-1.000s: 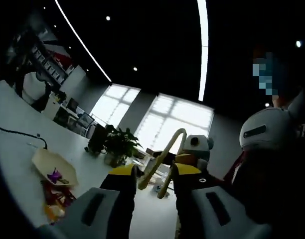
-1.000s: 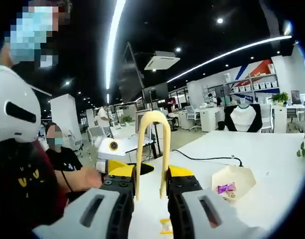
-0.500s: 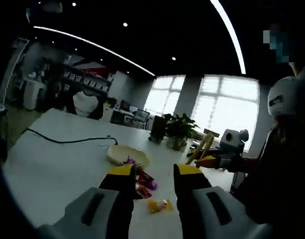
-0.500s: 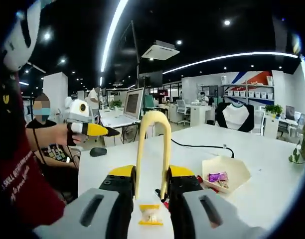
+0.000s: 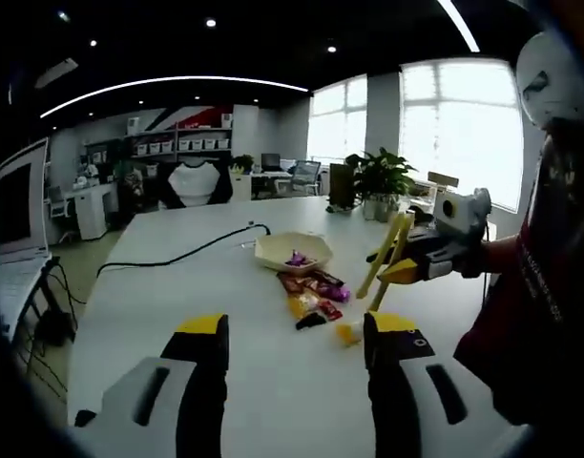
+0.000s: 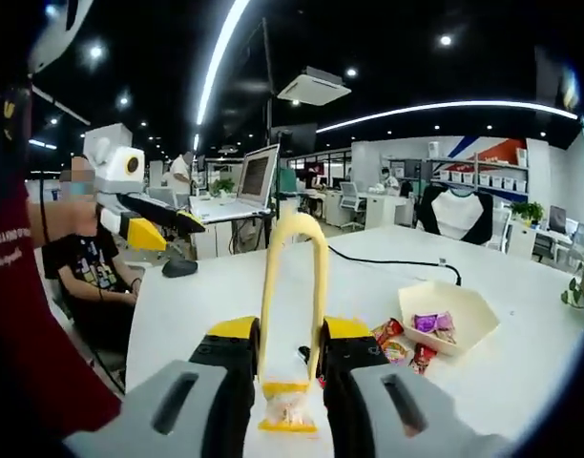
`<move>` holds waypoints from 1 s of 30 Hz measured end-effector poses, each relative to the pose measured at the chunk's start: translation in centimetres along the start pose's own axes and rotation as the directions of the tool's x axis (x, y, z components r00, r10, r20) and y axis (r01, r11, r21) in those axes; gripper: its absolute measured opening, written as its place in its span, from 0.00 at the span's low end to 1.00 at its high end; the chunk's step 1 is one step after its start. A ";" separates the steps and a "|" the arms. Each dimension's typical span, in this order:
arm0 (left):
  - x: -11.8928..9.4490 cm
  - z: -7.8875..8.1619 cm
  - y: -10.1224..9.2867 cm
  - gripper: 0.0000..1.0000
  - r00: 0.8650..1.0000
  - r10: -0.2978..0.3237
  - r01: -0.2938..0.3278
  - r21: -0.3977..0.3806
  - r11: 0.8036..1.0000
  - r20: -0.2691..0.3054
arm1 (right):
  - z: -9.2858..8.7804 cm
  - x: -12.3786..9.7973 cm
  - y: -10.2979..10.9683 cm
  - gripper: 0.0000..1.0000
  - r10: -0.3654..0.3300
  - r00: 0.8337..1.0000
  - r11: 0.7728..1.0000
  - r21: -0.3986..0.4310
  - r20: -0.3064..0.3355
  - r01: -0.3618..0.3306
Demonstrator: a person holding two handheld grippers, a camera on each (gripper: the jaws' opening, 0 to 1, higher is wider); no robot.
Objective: Place the target food into the container with the food tongs after gripping and lifting it, then release it inside without dropping or visibly crushing the food.
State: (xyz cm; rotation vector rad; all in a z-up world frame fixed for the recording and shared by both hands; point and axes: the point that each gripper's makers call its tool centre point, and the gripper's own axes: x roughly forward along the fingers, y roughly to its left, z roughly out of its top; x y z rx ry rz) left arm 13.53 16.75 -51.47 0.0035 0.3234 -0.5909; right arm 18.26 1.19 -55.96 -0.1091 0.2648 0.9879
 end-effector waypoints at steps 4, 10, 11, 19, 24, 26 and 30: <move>-0.9 0.2 0.8 0.58 1.000 0.024 -0.023 -0.042 0.999 0.019 | -1.5 0.3 -0.5 0.22 -0.018 0.999 0.999 0.038 -0.034 0.020; -1.1 0.8 1.3 0.58 0.999 0.038 -0.037 -0.044 0.998 0.026 | -2.3 0.8 -0.5 0.23 -0.006 0.999 0.997 0.080 -0.045 0.010; -1.1 0.8 1.4 0.58 0.999 0.038 -0.037 -0.048 0.998 0.027 | -2.4 0.9 -0.7 0.23 -0.018 0.999 0.997 0.072 -0.045 0.021; -1.0 1.9 1.5 0.56 0.997 0.026 -0.020 -0.088 0.996 0.073 | -4.1 1.5 -0.9 0.23 -0.023 0.997 0.997 0.068 -0.067 0.028; -1.5 2.7 2.2 0.55 0.995 0.048 -0.041 -0.080 0.996 0.090 | -5.1 1.4 -0.2 0.22 -0.018 0.997 0.999 0.032 -0.072 0.020; -1.5 2.6 2.4 0.54 0.995 0.052 -0.045 -0.078 0.996 0.088 | -4.9 1.4 -0.2 0.21 -0.031 0.996 0.999 0.005 -0.081 0.031; -1.4 2.2 2.5 0.54 0.996 0.055 -0.049 -0.079 0.996 0.075 | -5.0 1.3 0.1 0.19 -0.017 0.995 1.000 -0.022 -0.103 0.015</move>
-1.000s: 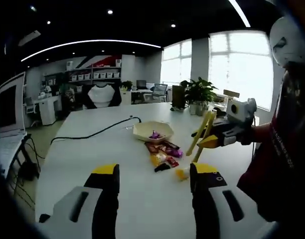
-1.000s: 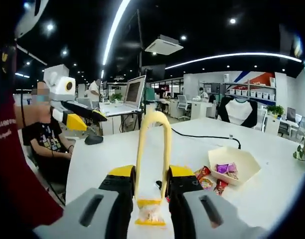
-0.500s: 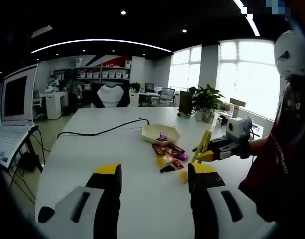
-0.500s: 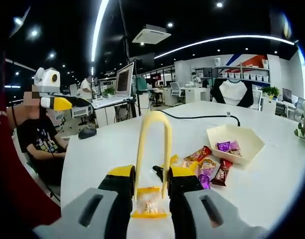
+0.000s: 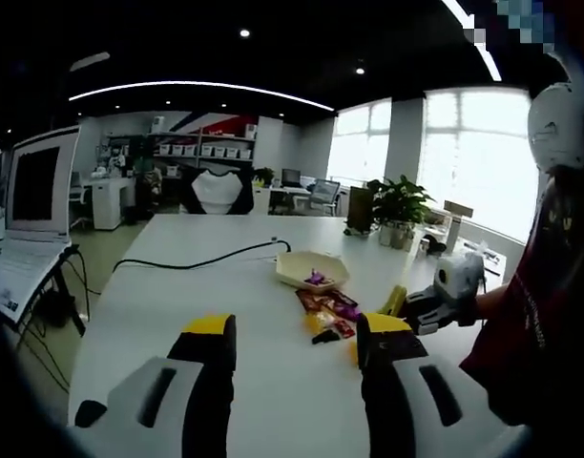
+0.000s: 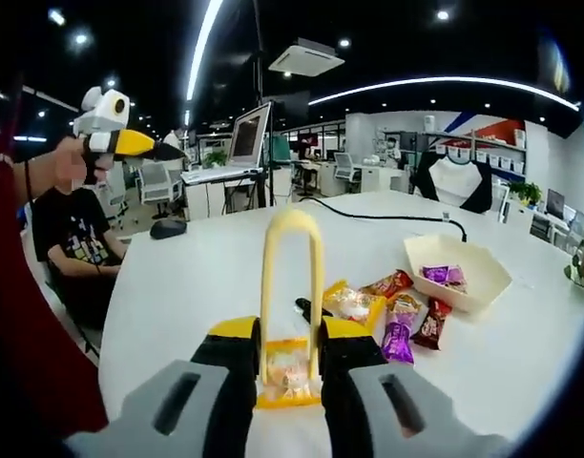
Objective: Place the target food into the container with the food tongs after gripping and lifting it, then release it inside without dropping or visibly crushing the food.
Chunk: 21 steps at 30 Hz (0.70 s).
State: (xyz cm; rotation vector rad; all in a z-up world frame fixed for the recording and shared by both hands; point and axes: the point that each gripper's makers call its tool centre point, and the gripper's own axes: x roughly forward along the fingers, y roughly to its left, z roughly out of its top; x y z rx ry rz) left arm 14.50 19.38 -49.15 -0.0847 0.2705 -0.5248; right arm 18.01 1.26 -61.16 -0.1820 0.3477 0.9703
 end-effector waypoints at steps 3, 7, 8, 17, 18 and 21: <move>0.4 -0.1 -0.4 0.54 1.000 -0.010 0.010 0.004 1.000 -0.004 | -0.1 -0.2 -0.4 0.19 -0.003 1.000 1.000 0.018 -0.007 0.003; 0.9 0.1 -0.5 0.54 1.000 -0.012 0.013 0.033 0.999 -0.013 | 0.1 -0.3 -0.4 0.18 0.006 1.000 0.999 0.053 -0.026 -0.004; 0.9 0.1 -0.5 0.54 1.000 -0.013 0.013 0.033 0.999 -0.012 | 0.2 -0.3 -0.5 0.18 0.001 1.000 0.999 0.049 -0.025 0.001; 1.9 1.3 -1.0 0.51 0.998 -0.049 0.050 -0.001 0.999 0.050 | 3.2 -1.9 -3.5 0.17 -0.083 0.996 0.997 0.003 0.030 0.083; 2.0 1.4 -0.9 0.51 0.997 -0.050 0.050 -0.002 0.999 0.051 | 3.6 -2.0 -3.9 0.17 -0.086 0.996 0.996 0.002 0.035 0.086; 2.4 1.4 -0.9 0.50 0.998 -0.055 0.055 0.009 0.998 0.042 | 5.1 -2.6 -5.7 0.17 -0.117 0.991 0.993 -0.009 0.064 0.118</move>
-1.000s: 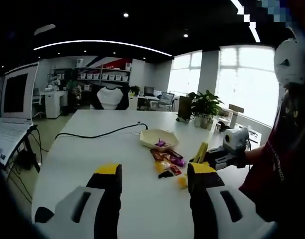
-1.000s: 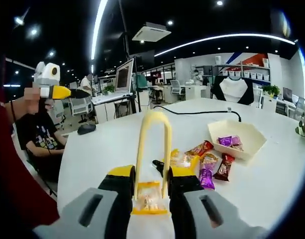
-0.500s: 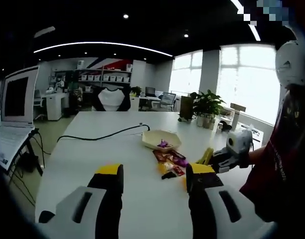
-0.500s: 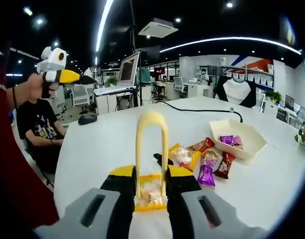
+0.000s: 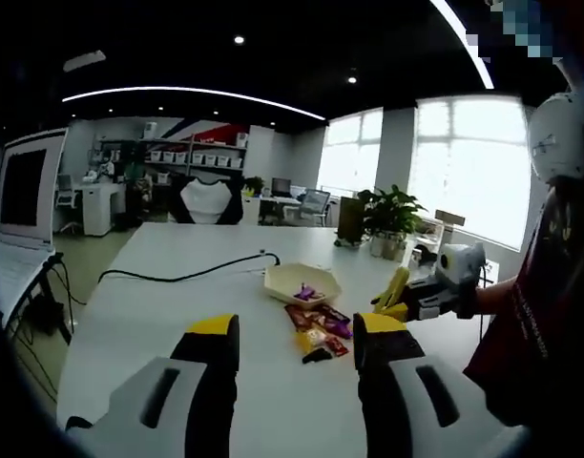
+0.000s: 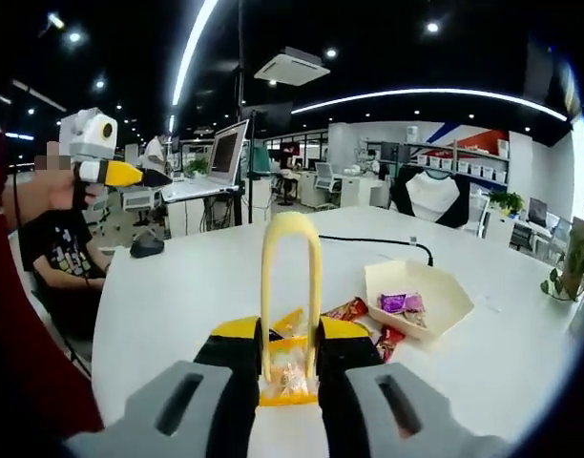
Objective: Place the target food into the container with the food tongs after gripping and lifting it, then release it inside without dropping or visibly crushing the food.
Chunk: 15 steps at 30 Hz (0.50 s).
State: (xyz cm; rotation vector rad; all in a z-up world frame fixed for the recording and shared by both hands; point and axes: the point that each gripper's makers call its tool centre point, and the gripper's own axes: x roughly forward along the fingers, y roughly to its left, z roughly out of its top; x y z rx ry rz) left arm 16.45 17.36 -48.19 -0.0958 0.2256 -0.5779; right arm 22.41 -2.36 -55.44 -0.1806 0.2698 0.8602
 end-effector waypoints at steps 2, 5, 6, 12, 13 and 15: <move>0.4 -0.1 -0.3 0.50 1.000 -0.010 0.010 0.014 1.000 -0.010 | 1.1 -0.2 -1.4 0.17 -0.026 1.000 0.999 -0.024 0.018 0.026; 1.0 -0.2 -0.9 0.51 0.999 -0.028 0.028 0.030 0.999 -0.017 | 2.7 -0.2 -3.6 0.17 -0.059 0.997 0.998 -0.024 0.043 0.060; 1.2 -0.2 -1.0 0.51 0.999 -0.032 0.032 0.033 0.999 -0.021 | 3.2 -0.3 -4.2 0.17 -0.068 0.996 0.997 -0.021 0.053 0.069; 1.9 -0.8 -1.6 0.51 0.998 -0.045 0.048 0.069 0.996 -0.052 | 6.0 0.0 -9.4 0.17 -0.161 0.981 0.987 0.019 0.104 0.160; 1.9 -0.7 -1.6 0.51 0.998 -0.047 0.050 0.068 0.996 -0.049 | 6.5 0.1 -10.5 0.17 -0.184 0.977 0.983 0.017 0.111 0.184; 1.9 -0.6 -1.8 0.51 0.998 -0.052 0.054 0.057 0.997 -0.037 | 7.2 0.2 -11.9 0.17 -0.222 0.967 0.975 0.008 0.126 0.223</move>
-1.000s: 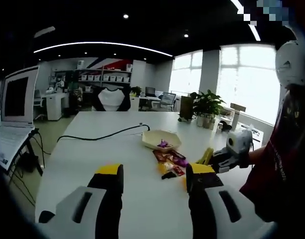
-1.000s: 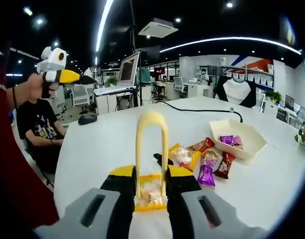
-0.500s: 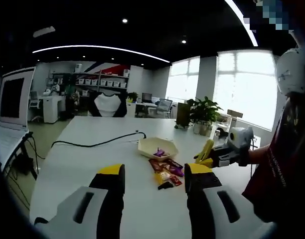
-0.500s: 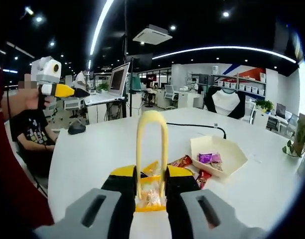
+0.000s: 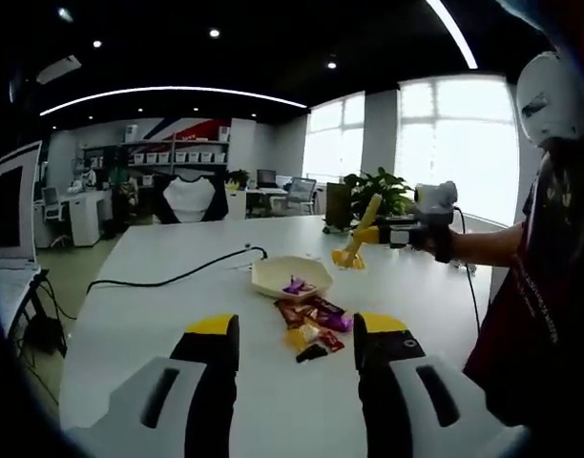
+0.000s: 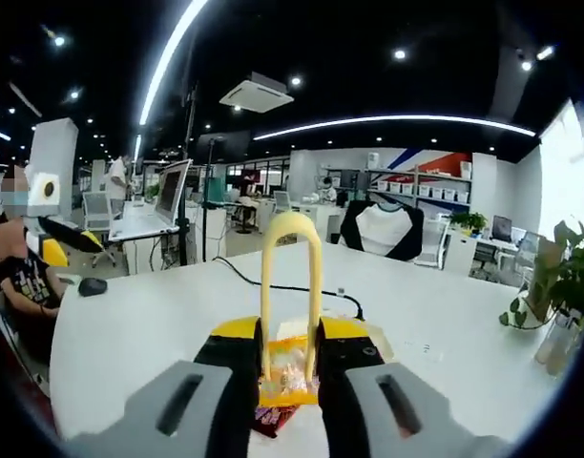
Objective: Place the target food into the container with the food tongs after gripping and lifting it, then release it inside without dropping or visibly crushing the food.
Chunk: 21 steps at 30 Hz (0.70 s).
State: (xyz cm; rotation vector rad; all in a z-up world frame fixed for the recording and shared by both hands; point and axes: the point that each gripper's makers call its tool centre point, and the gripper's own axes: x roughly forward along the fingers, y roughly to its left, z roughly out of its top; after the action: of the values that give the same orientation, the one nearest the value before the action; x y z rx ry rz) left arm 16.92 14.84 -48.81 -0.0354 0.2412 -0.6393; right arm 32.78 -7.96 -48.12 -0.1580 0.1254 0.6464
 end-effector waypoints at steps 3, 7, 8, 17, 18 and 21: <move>0.0 -0.3 0.0 0.51 1.000 0.000 0.000 -0.008 1.000 -0.002 | 0.9 1.1 -1.7 0.17 -0.026 1.000 0.999 0.019 0.012 0.026; -0.1 -0.4 0.1 0.51 1.000 0.002 -0.002 -0.015 1.000 -0.004 | 1.5 2.6 -3.3 0.17 -0.050 0.999 0.998 0.024 0.009 0.050; -0.2 -0.3 0.1 0.51 1.000 0.003 -0.004 -0.015 1.000 -0.003 | 1.6 3.0 -3.6 0.17 -0.055 0.998 0.998 0.027 0.010 0.055; -0.9 -0.8 0.2 0.51 1.000 0.007 -0.007 -0.026 1.000 -0.003 | 0.2 6.1 -6.5 0.19 -0.114 0.993 0.993 0.041 -0.034 0.115; -0.9 -0.9 0.1 0.51 1.000 0.006 -0.006 -0.029 1.000 -0.005 | 0.1 6.3 -6.6 0.20 -0.116 0.993 0.993 0.024 -0.034 0.116; -0.9 -1.2 -0.1 0.51 1.000 0.003 -0.003 -0.026 1.000 -0.014 | -0.2 6.6 -6.8 0.20 -0.109 0.993 0.992 0.056 -0.045 0.112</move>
State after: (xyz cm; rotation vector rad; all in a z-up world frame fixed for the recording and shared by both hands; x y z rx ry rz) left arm 15.92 15.36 -49.73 -0.0552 0.2627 -0.6337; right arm 42.12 -9.45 -48.65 -0.1211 0.1742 0.5287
